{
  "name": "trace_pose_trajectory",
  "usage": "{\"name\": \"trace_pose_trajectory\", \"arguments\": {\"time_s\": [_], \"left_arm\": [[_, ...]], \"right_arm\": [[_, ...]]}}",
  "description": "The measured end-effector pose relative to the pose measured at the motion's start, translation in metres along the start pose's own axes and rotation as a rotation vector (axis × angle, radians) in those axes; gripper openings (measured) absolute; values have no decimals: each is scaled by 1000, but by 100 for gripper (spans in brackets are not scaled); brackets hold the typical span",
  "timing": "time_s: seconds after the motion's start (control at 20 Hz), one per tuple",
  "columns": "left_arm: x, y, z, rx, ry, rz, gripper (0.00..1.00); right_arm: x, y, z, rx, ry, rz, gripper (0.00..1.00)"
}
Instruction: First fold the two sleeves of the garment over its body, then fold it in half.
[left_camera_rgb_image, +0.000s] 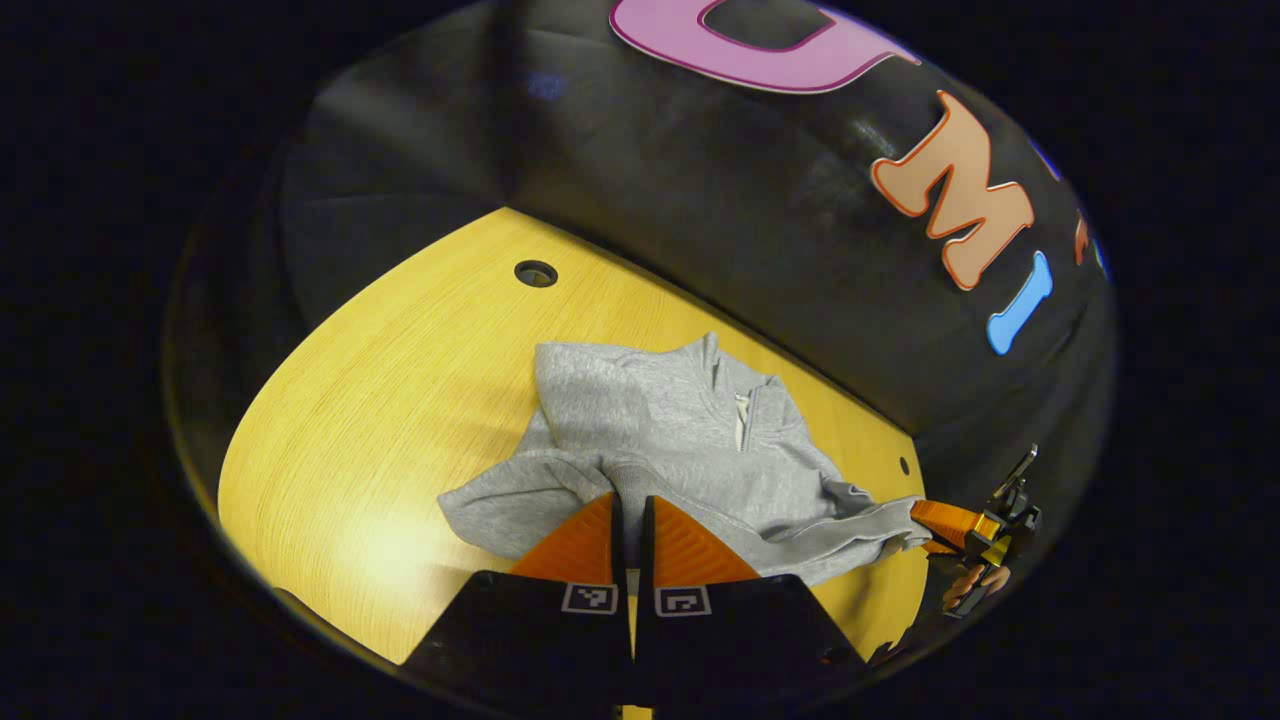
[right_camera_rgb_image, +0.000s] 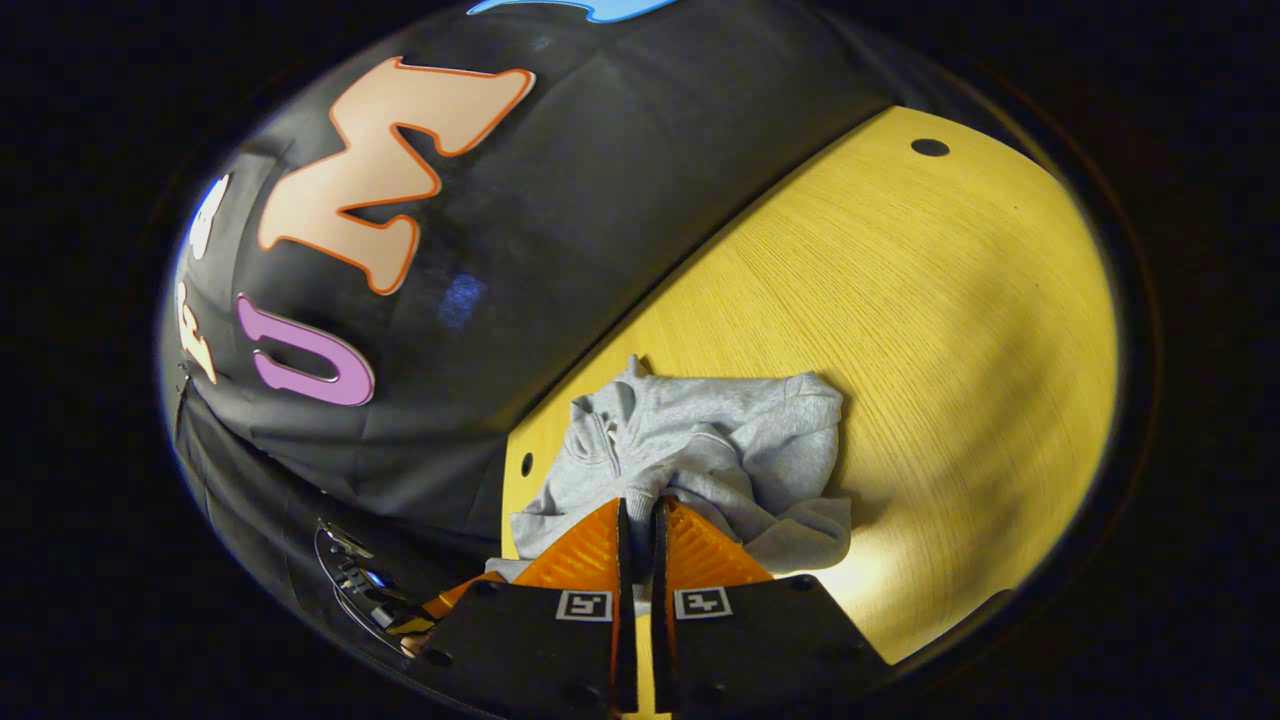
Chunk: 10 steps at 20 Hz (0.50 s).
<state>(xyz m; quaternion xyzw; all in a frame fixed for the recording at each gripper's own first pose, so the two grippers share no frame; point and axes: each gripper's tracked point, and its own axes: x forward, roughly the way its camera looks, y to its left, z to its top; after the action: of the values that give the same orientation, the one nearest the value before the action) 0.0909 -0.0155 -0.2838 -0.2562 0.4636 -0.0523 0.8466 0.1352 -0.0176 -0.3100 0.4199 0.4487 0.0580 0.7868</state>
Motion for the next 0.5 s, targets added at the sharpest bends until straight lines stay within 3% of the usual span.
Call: {"name": "trace_pose_trajectory", "arguments": {"time_s": [0.15, 0.25, 0.35, 0.45, 0.5], "left_arm": [[22, 9, -5, 17, 38, 66, 0], [28, 7, 0, 22, 21, 66, 1], [32, 5, 10, 18, -24, 66, 2], [27, -1, 12, 37, -38, 43, 22], [26, -7, 16, 54, -53, 41, 47]], "right_arm": [[17, -6, 4, 0, -14, -32, 8], [17, -6, 9, 3, -37, -28, 18], [16, 10, 11, -39, -63, 26, 59], [20, 13, 15, -146, -105, 0, 100], [15, 11, 20, -210, -126, -25, 98]]}}
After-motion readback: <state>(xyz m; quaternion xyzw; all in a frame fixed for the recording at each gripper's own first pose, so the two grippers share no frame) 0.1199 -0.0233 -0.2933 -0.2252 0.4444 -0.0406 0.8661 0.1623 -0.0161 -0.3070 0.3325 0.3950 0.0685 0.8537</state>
